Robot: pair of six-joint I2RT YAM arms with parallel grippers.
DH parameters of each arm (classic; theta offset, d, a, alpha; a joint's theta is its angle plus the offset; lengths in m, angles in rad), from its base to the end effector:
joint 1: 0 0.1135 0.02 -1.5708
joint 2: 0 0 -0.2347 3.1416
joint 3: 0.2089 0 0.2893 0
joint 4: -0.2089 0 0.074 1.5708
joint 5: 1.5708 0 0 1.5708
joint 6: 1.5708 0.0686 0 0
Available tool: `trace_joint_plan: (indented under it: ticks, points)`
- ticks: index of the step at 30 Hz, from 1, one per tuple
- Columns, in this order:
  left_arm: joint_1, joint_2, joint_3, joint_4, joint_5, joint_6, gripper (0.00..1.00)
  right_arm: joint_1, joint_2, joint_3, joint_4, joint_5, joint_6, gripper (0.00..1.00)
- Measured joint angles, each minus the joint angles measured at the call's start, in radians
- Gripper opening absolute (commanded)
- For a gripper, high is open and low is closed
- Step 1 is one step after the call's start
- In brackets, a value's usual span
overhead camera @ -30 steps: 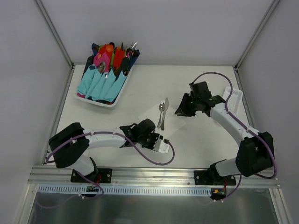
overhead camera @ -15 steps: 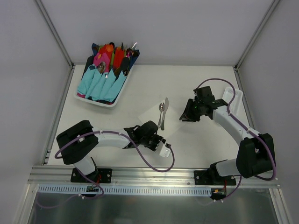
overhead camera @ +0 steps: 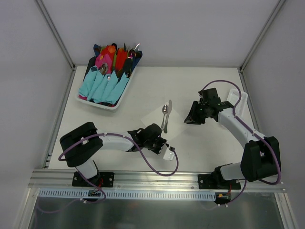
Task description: Place the utensils on the paper napkin and roll it up
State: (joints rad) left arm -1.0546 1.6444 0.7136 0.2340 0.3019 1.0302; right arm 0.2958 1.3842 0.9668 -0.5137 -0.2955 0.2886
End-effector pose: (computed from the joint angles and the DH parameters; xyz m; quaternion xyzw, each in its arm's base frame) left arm 0.1606 -0.3244 0.0669 0.8056 0.3966 -0.1413 0.4167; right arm 0.3221 0.1190 0.1722 -0.0497 0.9388 0.2234 0.2576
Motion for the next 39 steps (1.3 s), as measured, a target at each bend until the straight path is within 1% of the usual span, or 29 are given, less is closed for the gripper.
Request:
trace_joint_plan:
  ticks: [6, 11, 15, 20, 24, 29, 39]
  points:
    - [-0.021, -0.039, 0.0, -0.083, -0.001, -0.069, 0.0, 0.0, -0.015, -0.021, 0.0, -0.003, -0.01, 0.22]
    - [-0.09, -0.076, 0.006, -0.161, 0.002, -0.151, 0.0, -0.002, -0.036, -0.035, 0.001, -0.006, -0.016, 0.22]
    - [-0.124, -0.079, 0.042, -0.219, 0.003, -0.233, 0.0, -0.003, -0.05, -0.047, 0.0, -0.007, -0.019, 0.22]
    - [-0.121, -0.079, 0.109, -0.274, 0.008, -0.308, 0.0, -0.004, -0.053, -0.051, 0.0, -0.012, -0.022, 0.22]
    - [-0.087, -0.079, 0.165, -0.303, 0.031, -0.346, 0.0, -0.004, -0.053, -0.059, 0.0, -0.024, -0.029, 0.22]
    - [-0.011, -0.064, 0.226, -0.321, 0.057, -0.363, 0.0, -0.004, -0.052, -0.065, 0.001, -0.036, -0.032, 0.22]
    - [0.122, 0.072, 0.335, -0.332, 0.109, -0.369, 0.0, -0.003, -0.05, -0.111, 0.012, -0.065, -0.032, 0.22]
